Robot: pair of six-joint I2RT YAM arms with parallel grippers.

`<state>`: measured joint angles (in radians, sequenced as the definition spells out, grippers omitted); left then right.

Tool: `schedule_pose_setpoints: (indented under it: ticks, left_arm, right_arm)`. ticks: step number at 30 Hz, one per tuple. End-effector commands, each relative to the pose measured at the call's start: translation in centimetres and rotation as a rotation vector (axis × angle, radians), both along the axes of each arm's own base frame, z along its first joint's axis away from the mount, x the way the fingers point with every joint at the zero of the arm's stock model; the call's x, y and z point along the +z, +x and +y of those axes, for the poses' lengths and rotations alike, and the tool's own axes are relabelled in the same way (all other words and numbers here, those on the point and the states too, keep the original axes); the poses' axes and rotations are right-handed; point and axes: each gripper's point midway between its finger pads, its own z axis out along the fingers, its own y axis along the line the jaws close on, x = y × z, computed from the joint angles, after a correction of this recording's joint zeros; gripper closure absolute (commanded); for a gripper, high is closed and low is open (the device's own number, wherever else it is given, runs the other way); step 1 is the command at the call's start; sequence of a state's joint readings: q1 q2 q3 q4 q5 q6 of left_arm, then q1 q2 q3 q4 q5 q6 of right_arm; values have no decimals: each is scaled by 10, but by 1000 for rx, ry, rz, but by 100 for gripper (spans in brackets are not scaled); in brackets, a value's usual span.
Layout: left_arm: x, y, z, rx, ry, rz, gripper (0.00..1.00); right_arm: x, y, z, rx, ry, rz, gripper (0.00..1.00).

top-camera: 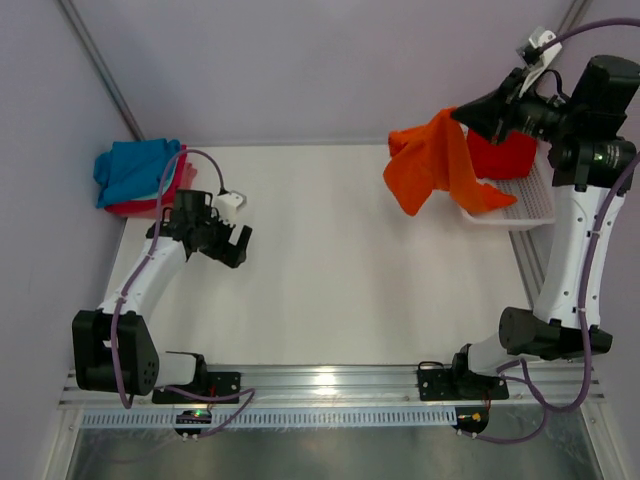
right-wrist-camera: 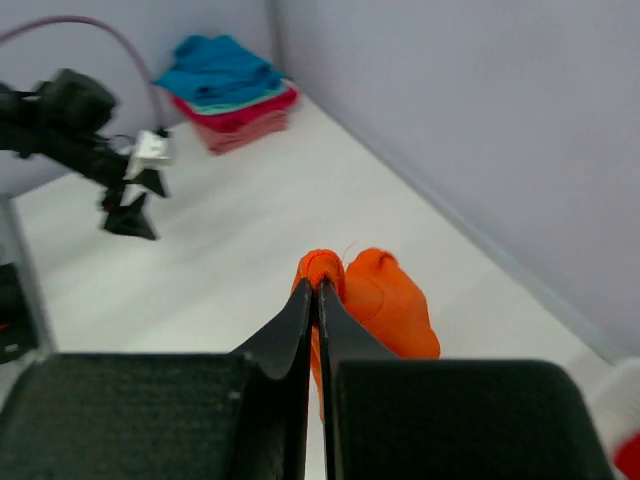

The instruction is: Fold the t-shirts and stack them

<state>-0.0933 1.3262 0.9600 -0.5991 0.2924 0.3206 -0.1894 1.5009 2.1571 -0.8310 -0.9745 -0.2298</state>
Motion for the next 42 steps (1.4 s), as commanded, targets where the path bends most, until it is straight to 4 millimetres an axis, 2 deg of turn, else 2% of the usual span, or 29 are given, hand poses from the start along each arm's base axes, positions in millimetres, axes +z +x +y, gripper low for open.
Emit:
schedule_pose_setpoints:
  ticks: [1, 2, 4, 5, 7, 9, 12, 13, 14, 15, 16, 19, 20, 21, 23, 24, 26, 27, 33, 39, 40, 42]
  left_arm:
    - [12, 7, -6, -7, -30, -24, 1]
    - [11, 7, -5, -5, -26, -19, 1]
    - [12, 6, -4, -4, -23, -23, 1]
    - [12, 6, -4, -4, -23, -25, 1]
    - [13, 6, -5, -5, -25, -29, 1]
    - [13, 6, -6, -11, -30, -31, 1]
    - [15, 7, -9, -22, -43, -30, 1]
    - [16, 7, -11, -31, -51, -29, 1]
    - [17, 7, -13, -47, -59, -29, 1]
    - [22, 8, -21, -85, -92, -37, 1]
    - [23, 5, -24, -107, -104, -21, 1]
    - [35, 6, -35, -168, -148, 4, 1]
    - [38, 8, -38, -182, -153, 13, 1]
    - [46, 18, -39, -187, -155, 10, 1]
    - [52, 20, -43, -195, -169, 39, 1]
    - [58, 30, -43, -196, -168, 31, 1]
    - [61, 36, -45, -190, -178, 30, 1]
    - [65, 41, -46, -191, -183, 20, 1]
    - [70, 49, -54, -173, -208, -13, 1]
    - [69, 52, -60, -176, -206, -15, 1]
    - [70, 52, -61, -179, -207, -18, 1]
    - [73, 53, -63, -186, -205, -28, 1]
  right_arm:
    - [6, -65, 52, 516, 132, 53, 97]
    - [-4, -67, 55, 578, 159, 97, 97]
    - [-2, -76, 60, 661, 173, 141, 97]
    - [-15, -76, 61, 694, 194, 206, 97]
    - [-16, -79, 66, 706, 190, 227, 97]
    - [-32, -75, 71, 723, 205, 271, 97]
    - [-41, -72, 78, 746, 205, 303, 97]
    - [-50, -66, 79, 752, 182, 263, 97]
    - [-52, -68, 80, 746, 203, 327, 97]
    - [-54, -68, 81, 743, 203, 333, 97]
    - [-58, -67, 82, 747, 159, 245, 97]
    - [-59, -66, 81, 730, 141, 248, 97]
    - [-65, -58, 79, 720, 146, 263, 97]
    - [-65, -59, 79, 702, 178, 342, 97]
    - [-64, -55, 79, 698, 154, 288, 97]
    - [-70, -44, 78, 693, 167, 316, 97]
    - [-66, -37, 77, 689, 171, 322, 97]
    - [-74, -25, 77, 685, 186, 360, 97]
    - [-62, -22, 76, 680, 160, 298, 97]
    - [-39, -17, 74, 678, 135, 237, 97]
    - [-29, -19, 74, 681, 121, 202, 97]
    - [-25, -12, 74, 685, 122, 210, 97]
